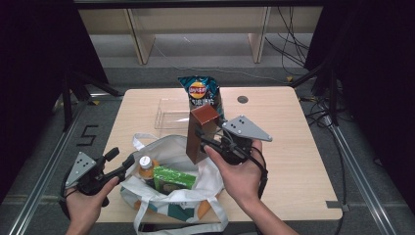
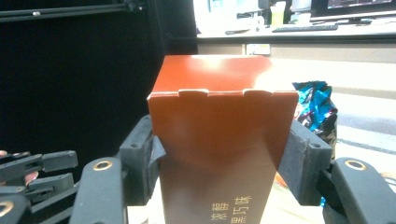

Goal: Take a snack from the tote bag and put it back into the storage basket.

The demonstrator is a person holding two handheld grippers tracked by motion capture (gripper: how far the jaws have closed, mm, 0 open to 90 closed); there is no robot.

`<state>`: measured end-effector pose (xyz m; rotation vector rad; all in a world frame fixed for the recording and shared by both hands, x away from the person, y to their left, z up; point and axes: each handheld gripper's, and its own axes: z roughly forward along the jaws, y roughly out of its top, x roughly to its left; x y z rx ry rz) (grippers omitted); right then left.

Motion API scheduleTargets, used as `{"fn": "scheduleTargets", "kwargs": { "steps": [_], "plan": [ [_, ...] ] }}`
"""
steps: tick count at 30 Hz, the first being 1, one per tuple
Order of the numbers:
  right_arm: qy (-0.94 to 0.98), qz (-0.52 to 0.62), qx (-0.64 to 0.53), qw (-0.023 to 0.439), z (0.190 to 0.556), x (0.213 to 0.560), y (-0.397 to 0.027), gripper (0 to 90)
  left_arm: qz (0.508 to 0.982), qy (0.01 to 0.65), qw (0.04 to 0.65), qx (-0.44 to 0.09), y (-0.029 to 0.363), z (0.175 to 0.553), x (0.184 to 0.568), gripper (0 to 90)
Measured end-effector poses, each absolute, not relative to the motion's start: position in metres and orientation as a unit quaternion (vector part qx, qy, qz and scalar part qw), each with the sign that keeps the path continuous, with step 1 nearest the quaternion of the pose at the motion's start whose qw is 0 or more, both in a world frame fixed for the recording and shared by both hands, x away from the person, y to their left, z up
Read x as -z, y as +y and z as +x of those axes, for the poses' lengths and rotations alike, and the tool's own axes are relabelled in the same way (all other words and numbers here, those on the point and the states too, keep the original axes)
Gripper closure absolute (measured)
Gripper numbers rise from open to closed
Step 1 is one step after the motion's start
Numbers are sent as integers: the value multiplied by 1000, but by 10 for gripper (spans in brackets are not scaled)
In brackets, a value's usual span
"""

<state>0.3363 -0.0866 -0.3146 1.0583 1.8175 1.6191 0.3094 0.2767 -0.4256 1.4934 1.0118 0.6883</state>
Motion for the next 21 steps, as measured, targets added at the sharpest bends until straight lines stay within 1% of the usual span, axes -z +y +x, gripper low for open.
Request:
{"fn": "scheduleTargets", "kwargs": {
  "steps": [2,13,21],
  "plan": [
    [664,386,-590,250,338,314,-87,393,636,430,570,-293,277,309,426,336],
    [659,394,-587,257,345,311,-91,393,637,430,570,-293,276,310,426,337],
    [652,397,-586,272,352,306,-95,393,637,428,570,-293,276,310,425,337]
  ]
}}
